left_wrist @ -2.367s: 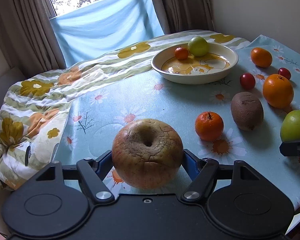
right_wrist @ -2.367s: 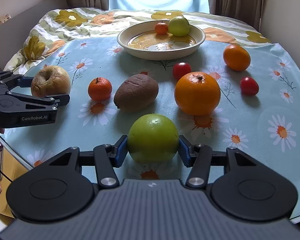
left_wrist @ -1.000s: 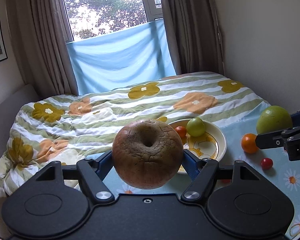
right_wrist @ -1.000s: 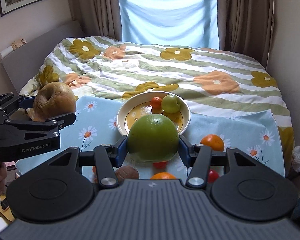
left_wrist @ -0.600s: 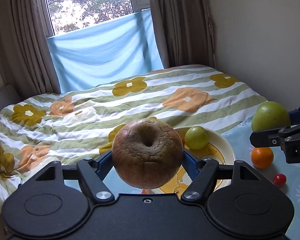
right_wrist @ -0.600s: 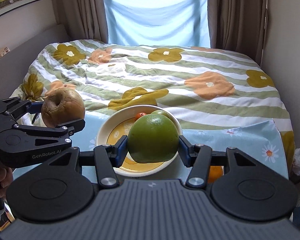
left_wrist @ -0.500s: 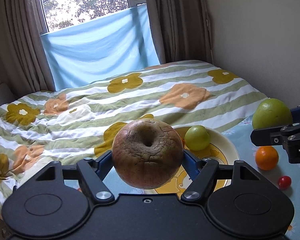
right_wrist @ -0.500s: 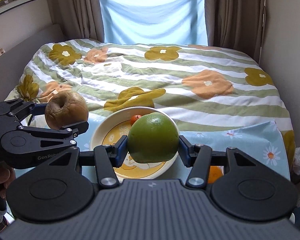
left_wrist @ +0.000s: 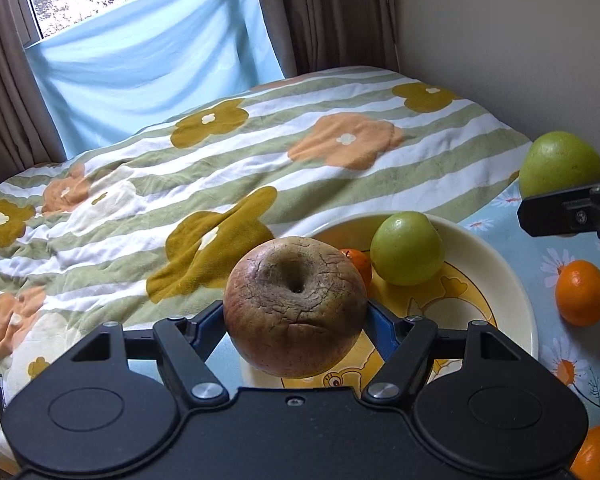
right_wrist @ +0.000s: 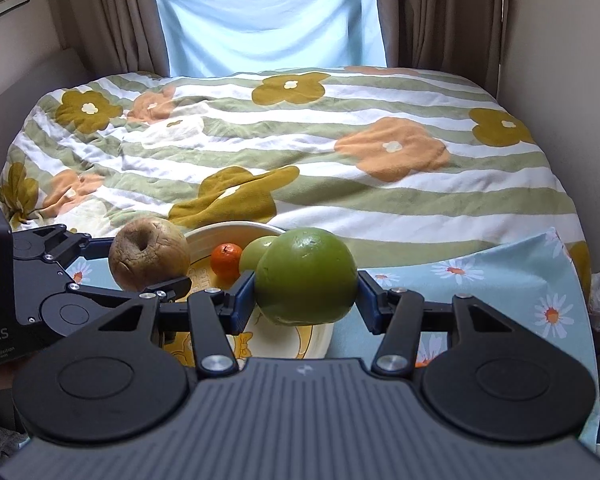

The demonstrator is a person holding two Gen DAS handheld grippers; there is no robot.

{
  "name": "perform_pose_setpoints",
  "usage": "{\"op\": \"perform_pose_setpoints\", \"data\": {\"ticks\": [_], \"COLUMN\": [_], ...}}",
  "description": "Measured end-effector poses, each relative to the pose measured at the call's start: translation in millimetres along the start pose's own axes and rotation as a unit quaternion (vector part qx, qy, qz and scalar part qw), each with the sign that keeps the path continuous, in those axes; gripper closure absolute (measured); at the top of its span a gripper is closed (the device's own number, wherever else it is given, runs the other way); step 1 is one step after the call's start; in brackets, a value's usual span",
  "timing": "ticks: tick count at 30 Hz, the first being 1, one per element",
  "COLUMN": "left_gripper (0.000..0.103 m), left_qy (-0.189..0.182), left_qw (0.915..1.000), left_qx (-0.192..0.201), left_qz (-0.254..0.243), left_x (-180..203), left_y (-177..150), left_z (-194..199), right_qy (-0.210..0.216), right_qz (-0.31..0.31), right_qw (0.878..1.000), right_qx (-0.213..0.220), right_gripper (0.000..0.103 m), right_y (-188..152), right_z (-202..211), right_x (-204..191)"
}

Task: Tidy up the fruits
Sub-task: 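Carry the wrinkled apple and green apple over the white bowl with both tools, then release the wrinkled apple with the left tool while the right tool releases the green apple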

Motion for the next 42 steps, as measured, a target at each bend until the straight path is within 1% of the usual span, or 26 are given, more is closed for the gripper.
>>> {"op": "perform_pose_setpoints", "data": {"ticks": [4,11,12,13,14,15,19,24,27,33,37,42], "left_gripper": [0.026,0.025,0.020,0.007,0.001,0.000,0.000,0.000,0.000,0.000,0.000,0.000], "left_qy": [-0.005,-0.010,-0.008,-0.001,0.005,0.005,-0.016,-0.002,0.007,0.008,0.009,0.010], "left_qw": [0.9998,0.9994,0.9995,0.9995,0.9993,0.9991,0.9994,0.9999,1.0000,0.9994,0.9987,0.9986], "left_qx": [-0.014,-0.026,-0.018,-0.003,0.007,0.015,0.008,0.004,0.007,0.003,0.002,0.004], "left_qz": [-0.013,-0.020,-0.024,-0.031,-0.035,-0.039,-0.031,-0.016,0.001,0.035,0.051,0.052], "left_x": [5.3,8.3,8.7,9.3,9.6,9.3,2.2,-9.7,-19.0,-31.1,-35.5,-36.1], "left_y": [-1.7,0.6,-0.3,-1.3,-1.7,-1.8,-7.2,-18.9,-29.0,-52.9,-60.0,-62.2], "left_z": [-11.4,-22.2,-20.3,-14.6,-10.4,-6.4,5.0,19.8,30.7,49.1,54.3,53.8], "right_qy": [-0.004,-0.010,-0.010,-0.009,-0.009,-0.008,-0.005,0.007,0.010,0.025,0.028,0.025], "right_qz": [-0.004,-0.012,-0.012,-0.012,-0.012,-0.012,-0.011,-0.005,0.003,0.017,0.032,0.042], "right_qw": [1.000,1.000,1.000,1.000,1.000,1.000,1.000,1.000,1.000,0.999,0.998,0.997], "right_qx": [-0.003,-0.006,-0.006,-0.007,-0.007,-0.007,-0.008,-0.019,-0.022,-0.038,-0.056,-0.066], "right_gripper": [0.035,0.035,0.035,0.035,0.035,0.035,0.035,0.035,0.035,0.035,0.035,0.035], "right_y": [2.8,2.2,2.3,2.7,2.9,2.0,1.6,1.2,-0.4,-2.9,-7.5,-13.8], "right_z": [-7.3,-12.1,-12.4,-12.5,-12.6,-11.9,-10.8,-19.1,-23.8,-40.7,-59.5,-77.4], "right_x": [2.8,5.9,6.2,6.3,6.5,5.7,5.6,-0.8,-10.0,-28.9,-39.2,-43.0]}}
Point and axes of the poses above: each gripper's, at about its wrist camera, not at the fingertips, and z roughly against the way its jaws point, x to its right, y to its top, the point moved 2 cm from there along -z, roughly the way its jaws point, and after that the axes turned 11 degrees about -x, right-handed, at the moved point
